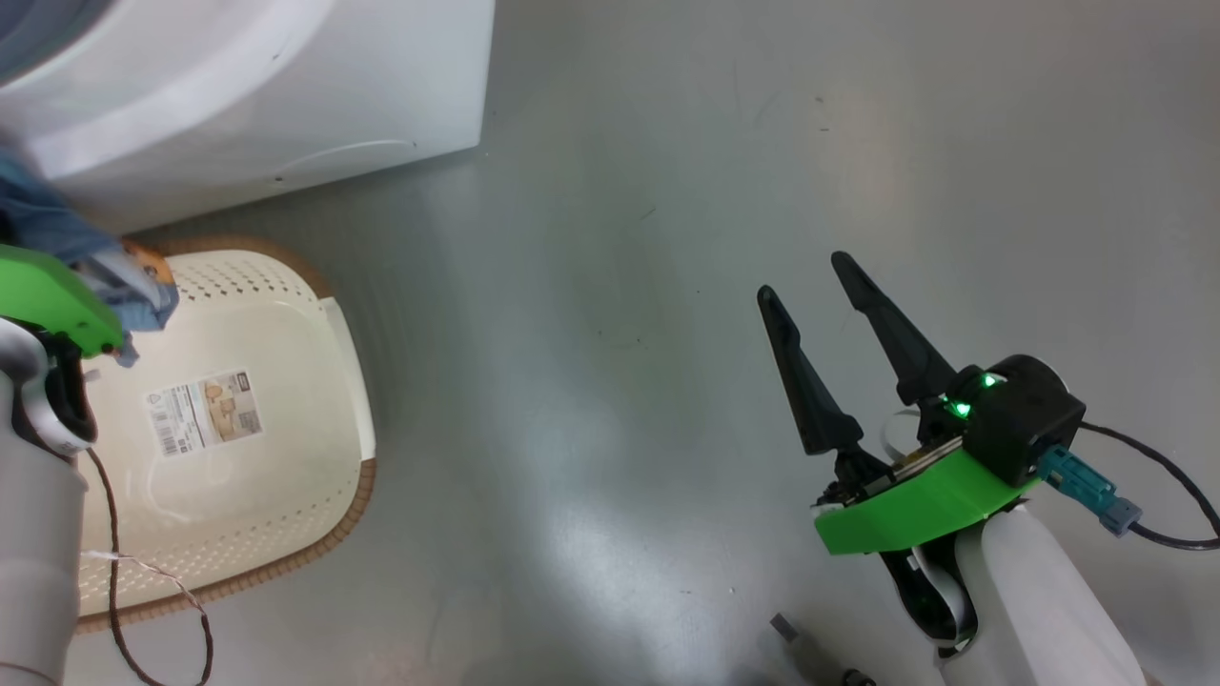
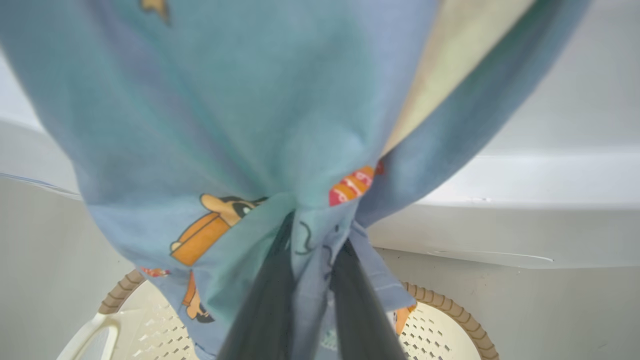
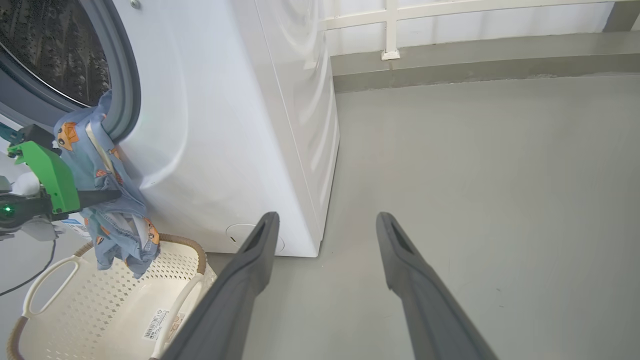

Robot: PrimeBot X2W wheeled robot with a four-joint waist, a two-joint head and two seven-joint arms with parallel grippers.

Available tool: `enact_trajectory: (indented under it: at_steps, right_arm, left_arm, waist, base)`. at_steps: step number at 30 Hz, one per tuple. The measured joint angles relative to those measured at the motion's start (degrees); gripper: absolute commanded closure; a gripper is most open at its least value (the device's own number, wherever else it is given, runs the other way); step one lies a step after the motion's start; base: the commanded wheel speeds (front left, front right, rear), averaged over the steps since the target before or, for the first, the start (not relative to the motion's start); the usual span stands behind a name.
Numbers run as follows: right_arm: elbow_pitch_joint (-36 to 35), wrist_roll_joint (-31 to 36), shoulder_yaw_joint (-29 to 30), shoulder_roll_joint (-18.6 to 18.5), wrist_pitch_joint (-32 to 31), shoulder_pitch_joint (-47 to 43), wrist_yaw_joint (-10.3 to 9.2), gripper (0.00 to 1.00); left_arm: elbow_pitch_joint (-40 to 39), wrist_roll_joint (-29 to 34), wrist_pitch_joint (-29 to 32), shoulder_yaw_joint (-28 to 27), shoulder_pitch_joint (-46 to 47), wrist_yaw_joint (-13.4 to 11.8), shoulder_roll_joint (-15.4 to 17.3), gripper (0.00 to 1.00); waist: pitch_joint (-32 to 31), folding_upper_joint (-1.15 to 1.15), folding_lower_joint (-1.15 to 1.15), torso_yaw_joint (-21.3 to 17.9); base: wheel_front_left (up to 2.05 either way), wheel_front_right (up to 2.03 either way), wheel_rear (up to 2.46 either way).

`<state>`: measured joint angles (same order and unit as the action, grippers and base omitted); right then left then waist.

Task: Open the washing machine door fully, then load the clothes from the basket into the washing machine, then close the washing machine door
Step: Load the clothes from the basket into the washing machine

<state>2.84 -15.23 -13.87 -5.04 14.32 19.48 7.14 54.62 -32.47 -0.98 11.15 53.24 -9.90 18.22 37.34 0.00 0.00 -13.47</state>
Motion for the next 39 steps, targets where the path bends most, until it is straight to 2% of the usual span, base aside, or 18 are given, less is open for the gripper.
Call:
enact_trajectory:
  at_steps: [4,13,20,24,28,33,39]
  right_arm:
    - [-0.03,0.0,0.05,0.0,0.0,0.49,0.0,0.0]
    - [-0.04,0.03,0.44,-0.24,0.0,0.24,0.0,0.0]
    - [-0.12,0.47,0.97,-0.6,0.13,-0.63,0.0,0.0]
    - [-0.12,0.55,0.9,-0.6,0.4,-0.98,0.0,0.0]
    - [-0.12,0.55,0.62,-0.56,0.4,-1.03,0.0,0.0]
    - [-0.11,0.53,-0.29,-0.34,0.4,-1.04,0.0,0.0]
    - [-0.13,-0.05,-1.71,-0.14,0.41,-0.79,0.0,0.0]
  left_arm:
    - [0.58,0.01,0.88,0.73,0.05,0.2,-0.03,1.0]
    - [-1.63,0.01,7.14,3.67,-0.22,4.42,0.11,1.0]
    - [-12.21,-0.2,14.97,5.49,-1.79,6.62,3.34,1.0]
    - [-21.76,-1.52,21.34,5.95,-3.81,6.6,5.87,1.0]
    - [-32.84,-2.24,28.87,6.24,-5.52,5.36,9.06,1.0]
    - [-44.72,-2.49,34.38,4.78,-6.16,1.64,12.76,1.0]
    - [-48.42,-1.33,37.28,3.09,-4.21,-2.32,14.95,1.0]
  waist:
    - [-0.35,0.0,0.0,0.45]
    - [-1.82,0.0,0.0,2.62]
    - [-3.38,0.0,0.0,4.56]
    - [-4.34,0.0,0.0,5.19]
    - [-5.01,0.0,0.0,5.36]
    - [-5.06,0.0,0.0,4.7]
    - [-4.07,0.0,0.0,3.1]
  base:
    - [0.0,0.0,0.0]
    - [0.0,0.0,0.0]
    - [0.0,0.0,0.0]
    - [0.0,0.0,0.0]
    - [0.0,0.0,0.0]
    - [0.0,0.0,0.0]
    - [0.0,0.0,0.0]
